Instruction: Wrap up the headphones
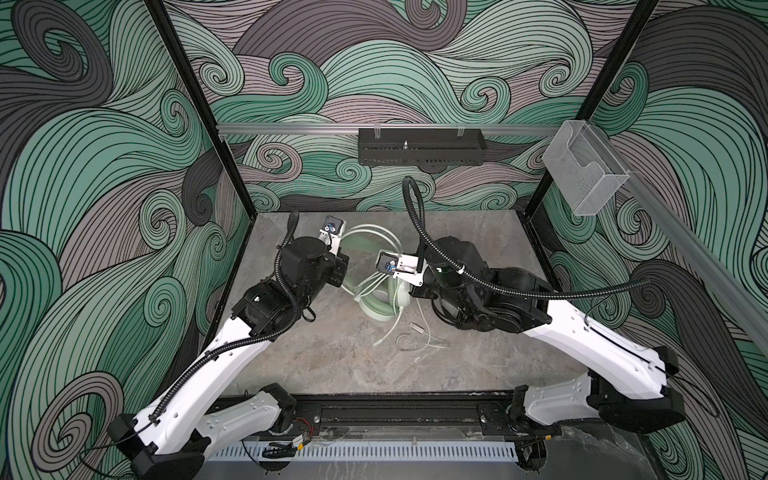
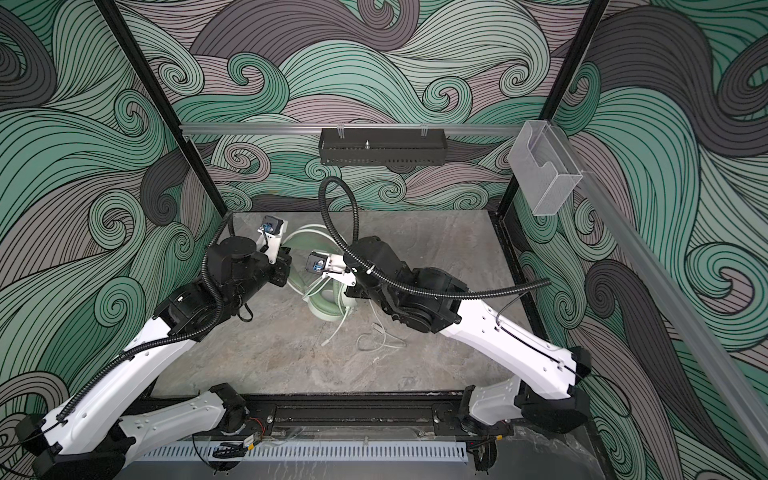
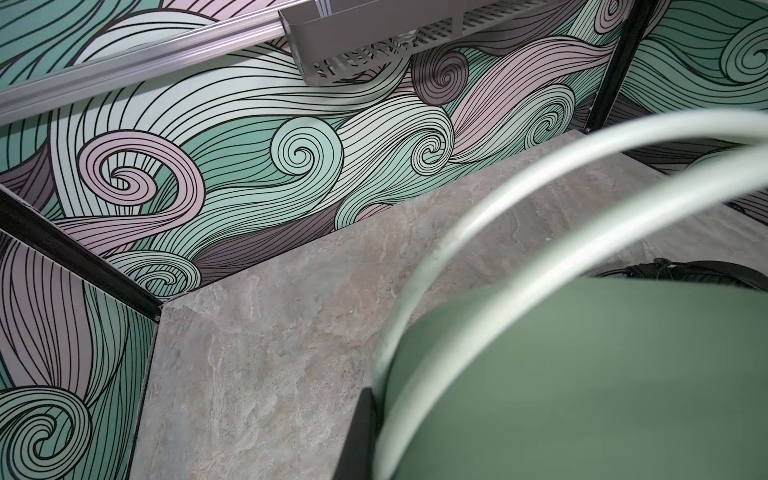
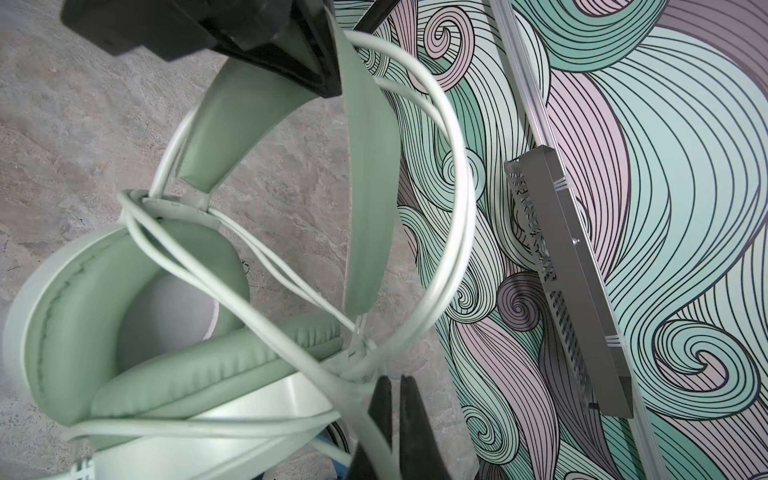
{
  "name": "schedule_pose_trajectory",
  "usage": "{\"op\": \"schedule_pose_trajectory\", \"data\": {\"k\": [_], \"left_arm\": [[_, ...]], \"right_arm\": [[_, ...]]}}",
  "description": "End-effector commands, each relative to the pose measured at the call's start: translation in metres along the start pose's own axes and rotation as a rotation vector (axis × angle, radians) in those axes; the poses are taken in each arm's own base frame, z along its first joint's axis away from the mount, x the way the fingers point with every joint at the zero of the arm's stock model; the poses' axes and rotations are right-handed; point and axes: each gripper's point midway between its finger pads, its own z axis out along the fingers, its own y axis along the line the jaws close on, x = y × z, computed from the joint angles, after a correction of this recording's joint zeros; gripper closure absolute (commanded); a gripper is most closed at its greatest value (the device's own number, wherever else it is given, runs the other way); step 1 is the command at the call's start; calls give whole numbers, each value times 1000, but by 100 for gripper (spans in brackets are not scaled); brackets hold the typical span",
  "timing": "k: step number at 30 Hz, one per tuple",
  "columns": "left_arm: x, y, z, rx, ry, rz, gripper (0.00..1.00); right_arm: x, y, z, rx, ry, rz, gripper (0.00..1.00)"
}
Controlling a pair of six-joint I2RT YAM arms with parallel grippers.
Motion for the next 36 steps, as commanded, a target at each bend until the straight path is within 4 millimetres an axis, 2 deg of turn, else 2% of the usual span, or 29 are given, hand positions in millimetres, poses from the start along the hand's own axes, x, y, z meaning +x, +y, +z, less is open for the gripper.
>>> {"op": "schedule_pose_trajectory", "data": {"k": [1,6,13,26,31,36], "left_arm": [[-1,4,-10,-2,-3,-12,100],[-6,1,-15,29,-18,-23,100],[-13,-5,-27,89,-36,-42,100],[-41,-13,-40,173,-114,-164,100],[-50,-16,-45,199,-136,-172,100],[-57,-20,-51,240,-154,-195,100]], "right_arm": [[6,-30,-20,101,-18,51,100],[17,-34,-18,106,0,81,100],[21,-42,-13,106,-15,140,100],[27,-28,-15,69,-79,190,96],[34,-29,-10,55,-85,250,94],[31,-30,-3,32,-155,333,89]]}}
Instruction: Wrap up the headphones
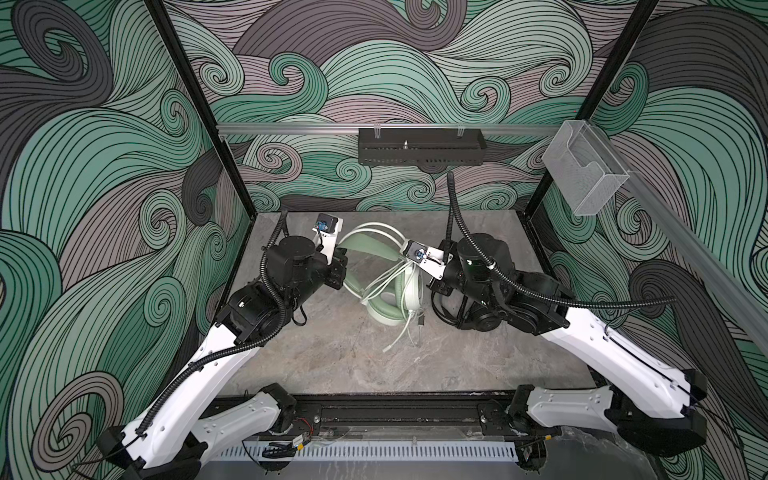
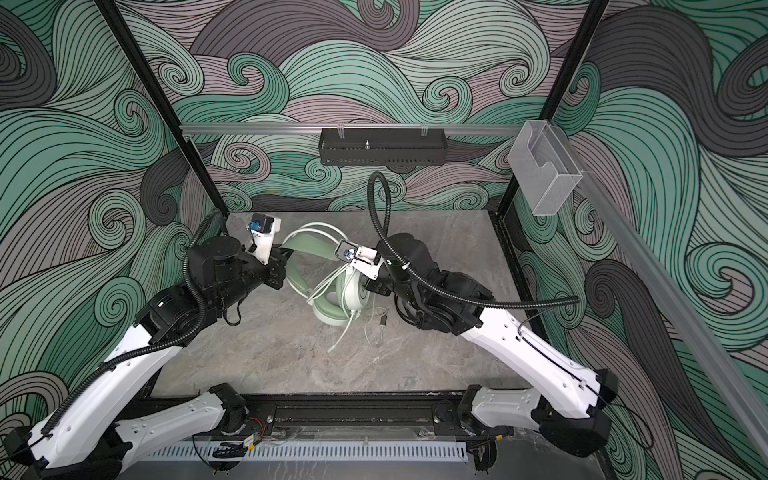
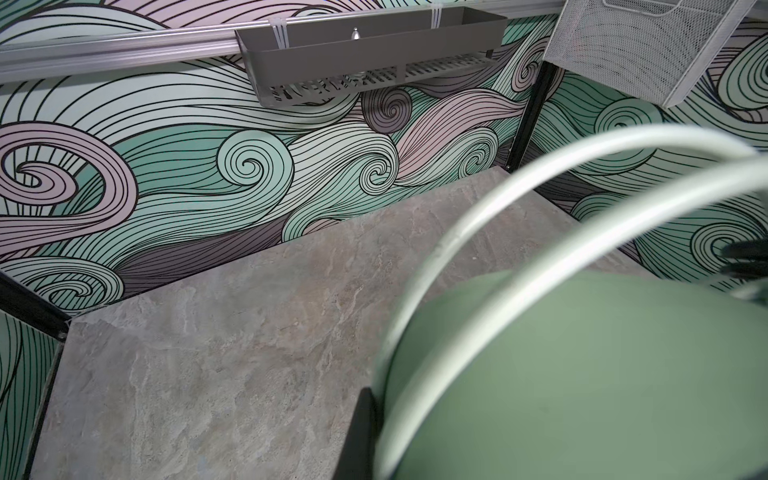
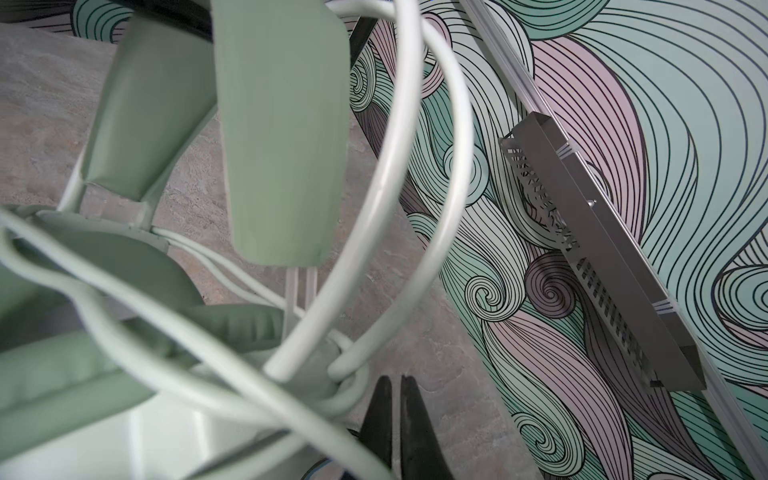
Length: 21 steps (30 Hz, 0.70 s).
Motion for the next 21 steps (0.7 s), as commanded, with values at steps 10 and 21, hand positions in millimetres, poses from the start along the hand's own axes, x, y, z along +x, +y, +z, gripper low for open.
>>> {"op": "schedule_pose_trajectory", "data": {"k": [10,21], "left_arm": [[-57,-18,-37,133,-145,-107,100],[-86,-29,-50,222,-205,-226,100]], "right_arm": [[-20,-19,-7,3,-189,194,81],[-24,-33,-5,-50,-341,419,72]]}}
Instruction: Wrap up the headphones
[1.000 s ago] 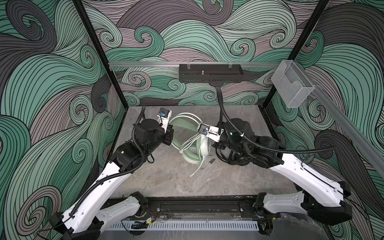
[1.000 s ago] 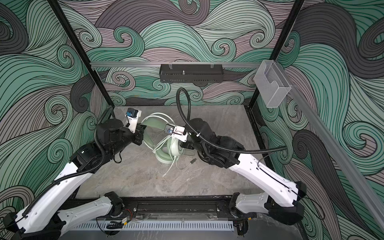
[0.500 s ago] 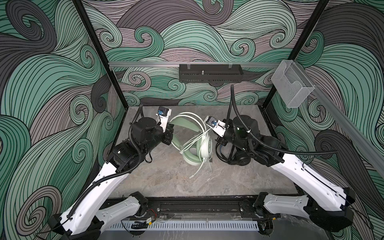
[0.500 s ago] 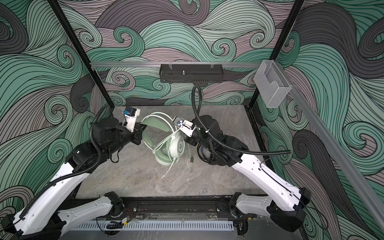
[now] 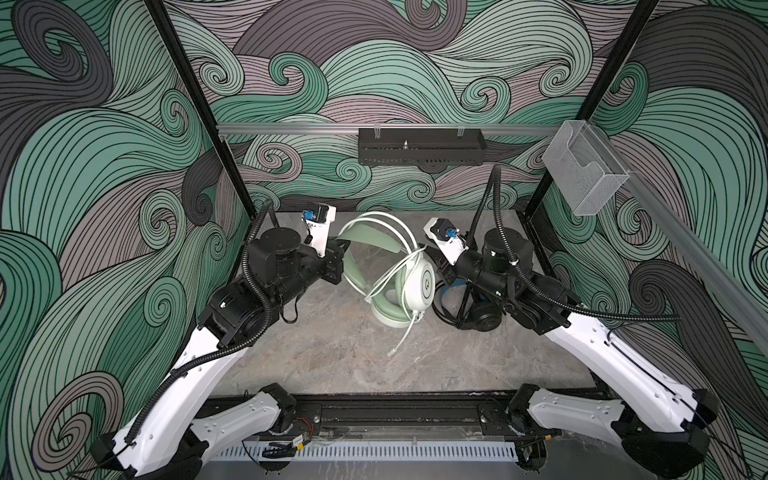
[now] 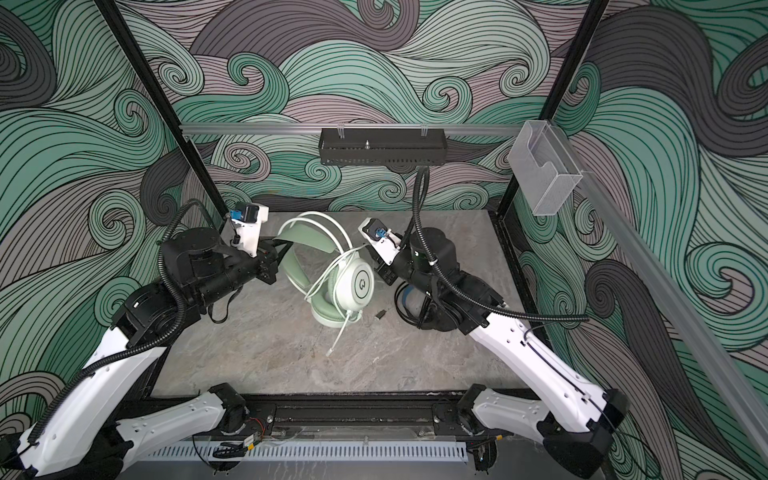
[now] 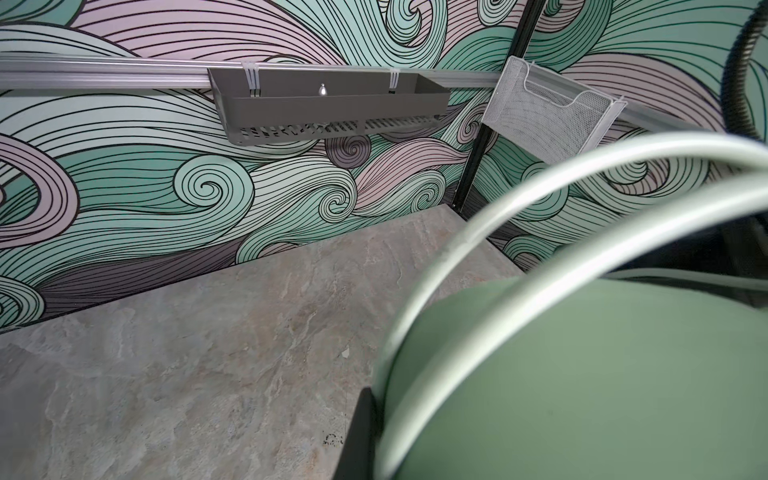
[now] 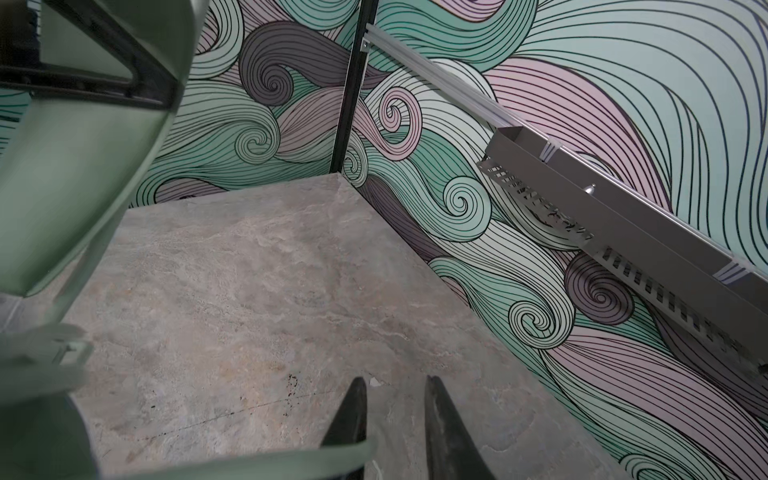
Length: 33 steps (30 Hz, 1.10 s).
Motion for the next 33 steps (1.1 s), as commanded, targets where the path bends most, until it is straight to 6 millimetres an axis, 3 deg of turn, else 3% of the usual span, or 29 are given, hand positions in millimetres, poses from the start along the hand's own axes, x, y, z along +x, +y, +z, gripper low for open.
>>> {"op": "schedule_pose_trajectory", "data": {"k": [1,16,25,33], "left_arm": [[-46,-19,-20,101,-138,-103,100],[-78,-35,-29,220,-243,-299,100],[-111,-28,-39,214,-352,-466,100],[-138,-20,-44,203,-440,-577,100]], "right_arm": [[-23,2,-2,-55,-116,103,71],[-7,8,34,-166,-159,344,71],[2,15,52,-205,-163,415,73],[19,25,62,-243,-132,473,84]]}}
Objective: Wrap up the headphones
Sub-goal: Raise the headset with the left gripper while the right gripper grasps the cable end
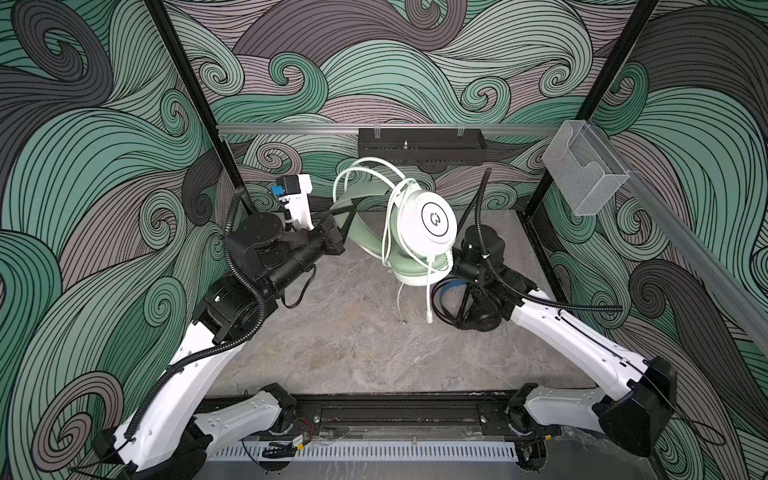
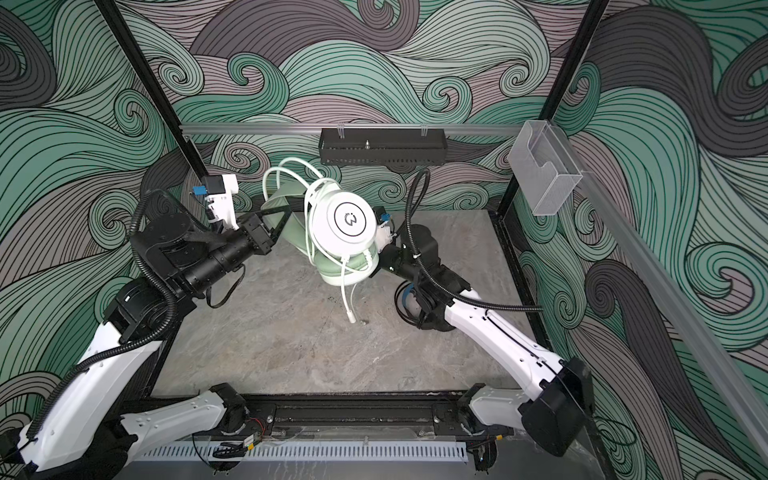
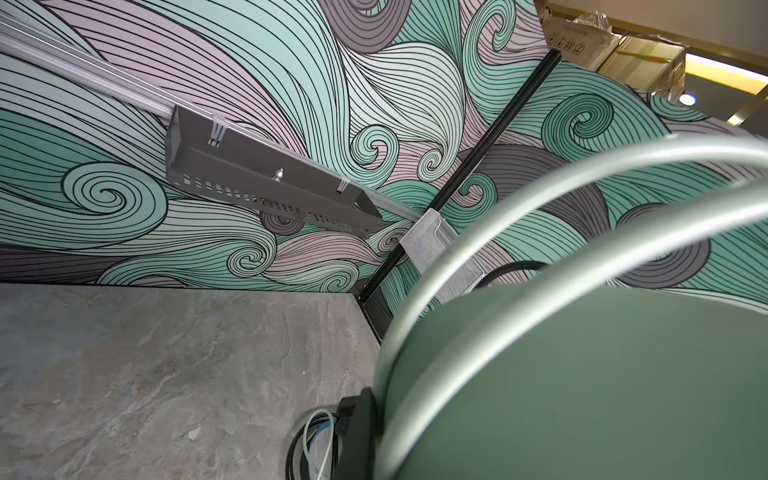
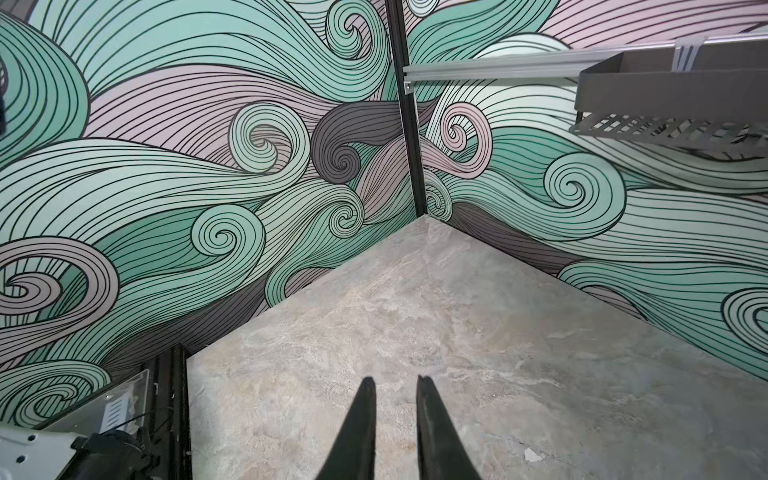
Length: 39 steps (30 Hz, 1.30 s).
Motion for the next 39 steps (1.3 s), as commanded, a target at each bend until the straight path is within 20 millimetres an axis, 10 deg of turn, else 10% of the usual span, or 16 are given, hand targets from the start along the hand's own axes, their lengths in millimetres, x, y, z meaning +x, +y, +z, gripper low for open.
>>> {"op": "schedule_pose_trajectory", "data": {"k": [1,23,39], "left_arm": [[-54,-28,-15,84,-187,-123,100],[-96,-26,-7,86,-358,-337,100],[-97,41,38,-121,-456,-483,100]], "right_arm": [[5,1,3,-25,-9,40,85],[58,-2,22,-8,140,110,100],[80,26,16,85,298,-139,100]]}}
